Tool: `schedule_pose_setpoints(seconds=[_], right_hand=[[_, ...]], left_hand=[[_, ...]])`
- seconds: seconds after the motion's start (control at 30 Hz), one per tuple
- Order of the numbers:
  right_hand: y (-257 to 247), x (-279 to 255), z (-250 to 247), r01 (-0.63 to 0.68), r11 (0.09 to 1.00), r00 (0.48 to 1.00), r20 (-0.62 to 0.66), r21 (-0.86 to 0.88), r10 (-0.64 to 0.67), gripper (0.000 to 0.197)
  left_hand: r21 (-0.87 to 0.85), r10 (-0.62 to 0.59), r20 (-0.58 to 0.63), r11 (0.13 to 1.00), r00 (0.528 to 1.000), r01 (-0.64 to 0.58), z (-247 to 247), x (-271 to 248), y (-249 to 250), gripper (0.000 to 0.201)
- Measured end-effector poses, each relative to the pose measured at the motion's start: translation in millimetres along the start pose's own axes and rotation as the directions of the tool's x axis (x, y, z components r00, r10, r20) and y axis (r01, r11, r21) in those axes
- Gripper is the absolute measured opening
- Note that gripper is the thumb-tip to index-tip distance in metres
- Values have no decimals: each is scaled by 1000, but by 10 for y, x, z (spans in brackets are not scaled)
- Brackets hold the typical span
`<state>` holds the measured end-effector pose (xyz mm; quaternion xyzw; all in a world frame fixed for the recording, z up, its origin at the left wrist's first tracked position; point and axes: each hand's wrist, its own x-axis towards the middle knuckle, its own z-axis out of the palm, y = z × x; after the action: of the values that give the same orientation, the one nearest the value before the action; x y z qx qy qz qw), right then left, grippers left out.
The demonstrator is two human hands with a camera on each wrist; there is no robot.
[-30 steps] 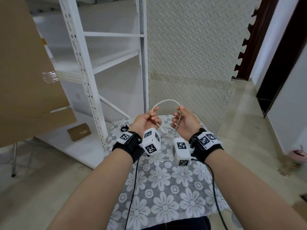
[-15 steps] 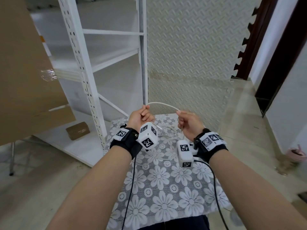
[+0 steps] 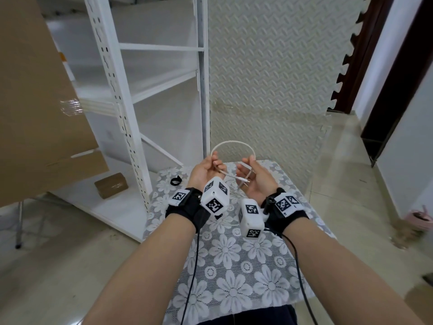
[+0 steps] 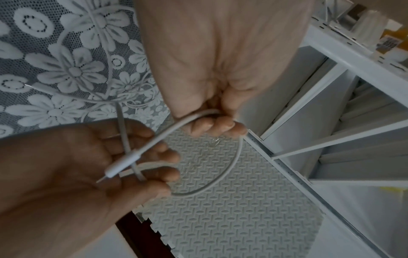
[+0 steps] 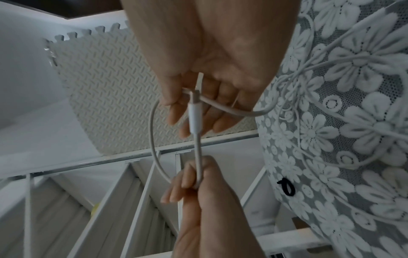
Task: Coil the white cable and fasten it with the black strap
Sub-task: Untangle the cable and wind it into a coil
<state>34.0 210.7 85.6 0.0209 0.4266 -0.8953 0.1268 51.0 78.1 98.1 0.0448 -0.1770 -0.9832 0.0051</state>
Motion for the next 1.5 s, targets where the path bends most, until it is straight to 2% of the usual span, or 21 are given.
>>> schedule_pose_setpoints(seconds=[0.13,0.3,0.43,0.5,0.6,0.67,0.8,0.9,0.97,1.1,1.23,1.33,1.4,1.5], right_hand=[[23,-74,88,-28,987,998,63,159,18,27],[-49,-65,184,46,955,998,28,294,-56,28],[-129,-33,161,56,976,996,55,210,-68,31],[-161,-34,116,34,987,995,83,154,-47,31],[-174,-57,58,-17,1000,992,123,19,14,29],[-166,-70,46,-33,998,989,146,-50,40,28],[-170,-72,74,-46,987,986,153,-156,70,29],[-179,-72,78,-23,971,988,141,-239,58,40],[-175,-73,73,-6,969,991,127,-248,38,47],[-172,-77,62,-7,971,995,98,-237,31,43],[-164,-78,39,-14,967,996,80,-253,35,42],[-160,-81,50,-24,981,998,59,-191,36,44],[-163,-93,72,-23,986,998,55,-164,33,45],[-170,-125,111,-3,987,998,67,-164,14,44]], left_hand=[[58,6,31,998,999,-8,-24,-44,-36,25],[104,-11,54,995,998,5,-111,-94,-73,18],[229,-95,42,970,995,83,-105,-180,-15,19],[309,-142,-3,941,990,136,-94,-226,43,18],[427,-167,-73,886,983,182,-86,-238,123,33],[525,-153,-98,832,983,181,-60,-223,142,36],[643,-142,-98,746,985,171,15,-187,152,27],[689,-136,-83,708,987,155,37,-173,152,22],[703,-133,-65,697,989,140,40,-181,135,22],[724,-150,-14,680,989,113,15,-205,110,24],[746,-146,-18,657,989,110,-4,-203,109,23],[729,-148,-17,675,989,114,-18,-230,89,28],[761,-195,-3,636,981,128,-48,-239,77,33],[848,-345,-1,498,939,184,-70,-263,50,41]])
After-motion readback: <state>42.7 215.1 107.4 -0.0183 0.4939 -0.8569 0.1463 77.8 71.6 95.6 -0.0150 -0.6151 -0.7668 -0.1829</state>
